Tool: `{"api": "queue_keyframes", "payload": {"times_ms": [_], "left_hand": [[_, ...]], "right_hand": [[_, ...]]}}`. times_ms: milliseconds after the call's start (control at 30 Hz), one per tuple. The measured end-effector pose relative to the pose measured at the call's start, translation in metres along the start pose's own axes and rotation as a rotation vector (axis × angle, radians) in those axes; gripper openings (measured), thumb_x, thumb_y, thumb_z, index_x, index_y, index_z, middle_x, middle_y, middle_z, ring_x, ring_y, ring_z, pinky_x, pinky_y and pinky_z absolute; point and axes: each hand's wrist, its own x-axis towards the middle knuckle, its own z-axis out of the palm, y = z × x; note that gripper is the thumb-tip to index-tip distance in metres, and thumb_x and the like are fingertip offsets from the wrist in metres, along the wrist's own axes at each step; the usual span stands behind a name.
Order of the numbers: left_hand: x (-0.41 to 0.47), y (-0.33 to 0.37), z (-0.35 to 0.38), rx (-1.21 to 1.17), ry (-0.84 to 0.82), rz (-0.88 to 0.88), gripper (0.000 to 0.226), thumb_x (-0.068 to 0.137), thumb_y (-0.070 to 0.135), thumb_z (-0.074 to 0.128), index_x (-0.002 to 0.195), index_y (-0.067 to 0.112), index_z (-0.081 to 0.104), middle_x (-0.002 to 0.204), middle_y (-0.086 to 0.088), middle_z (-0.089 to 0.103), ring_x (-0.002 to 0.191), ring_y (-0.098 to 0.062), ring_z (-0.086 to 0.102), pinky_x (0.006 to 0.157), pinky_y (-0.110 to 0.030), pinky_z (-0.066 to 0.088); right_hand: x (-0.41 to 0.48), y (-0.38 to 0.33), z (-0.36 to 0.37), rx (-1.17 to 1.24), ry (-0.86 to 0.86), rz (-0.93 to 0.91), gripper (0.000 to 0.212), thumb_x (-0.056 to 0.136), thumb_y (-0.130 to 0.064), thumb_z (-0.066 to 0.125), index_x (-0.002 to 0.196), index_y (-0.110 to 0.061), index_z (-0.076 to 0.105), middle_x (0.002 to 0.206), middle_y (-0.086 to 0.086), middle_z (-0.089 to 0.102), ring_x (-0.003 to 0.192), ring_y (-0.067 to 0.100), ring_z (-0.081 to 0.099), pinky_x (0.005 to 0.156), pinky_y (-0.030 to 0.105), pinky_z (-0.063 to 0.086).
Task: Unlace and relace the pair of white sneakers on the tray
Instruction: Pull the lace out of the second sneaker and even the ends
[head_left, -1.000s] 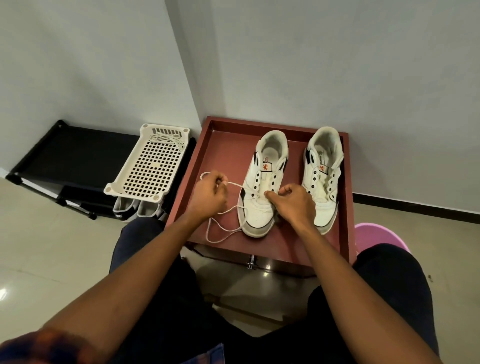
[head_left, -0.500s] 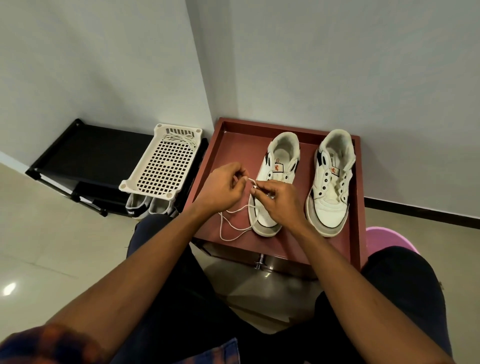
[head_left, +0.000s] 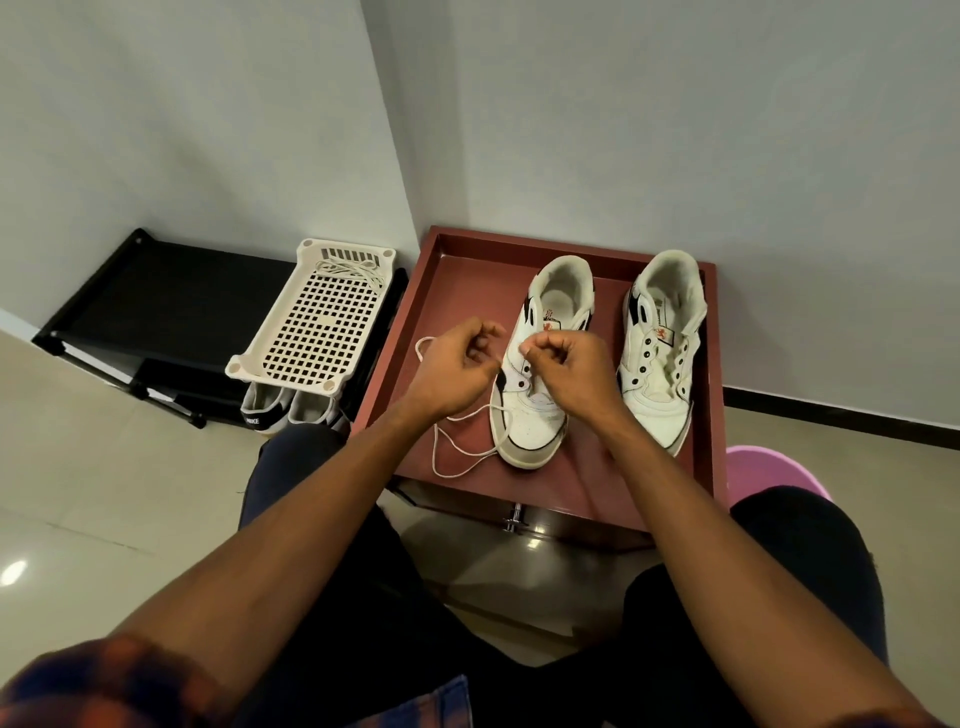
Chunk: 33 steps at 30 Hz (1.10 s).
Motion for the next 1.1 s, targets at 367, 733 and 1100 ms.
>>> {"api": "queue_keyframes", "payload": {"times_ms": [367,733,1100], "left_hand": [[0.007,-0.013,0.057,0.345,-0.160,-0.226,0.108,0.057,0.051,0.092,0.145,0.021,0.037,0.133,-0.008,0.044,0.121,-0.026,0.050,0.105,-0.042,0.044],[0.009,-0.010,0.050,0.296,-0.165,-0.243,0.100,0.054,0.050,0.091,0.138,0.018,0.046,0.129,-0.006,0.052,0.114,-0.022,0.056,0.100,-0.040,0.048],[0.021,0.001,0.053,0.357,-0.045,-0.364,0.063,0.069,0.045,0.087,0.120,0.020,0.059,0.115,-0.002,0.065,0.095,-0.019,0.064,0.081,-0.032,0.054]], "right_hand": [[0.040,-0.030,0.008,0.266,0.097,0.169,0.013,0.094,-0.008,0.070,0.086,-0.016,0.076,0.055,-0.009,0.062,0.052,0.005,0.053,0.059,0.022,0.048],[0.070,-0.076,0.012,0.095,-0.171,0.150,0.011,0.093,-0.010,0.072,0.098,-0.002,0.077,0.068,-0.009,0.066,0.047,-0.006,0.055,0.055,0.017,0.046],[0.007,-0.012,-0.088,-0.555,-0.031,0.363,0.023,0.087,-0.031,0.077,0.066,-0.023,0.075,0.072,-0.015,0.069,0.076,0.010,0.067,0.075,0.027,0.048]]}}
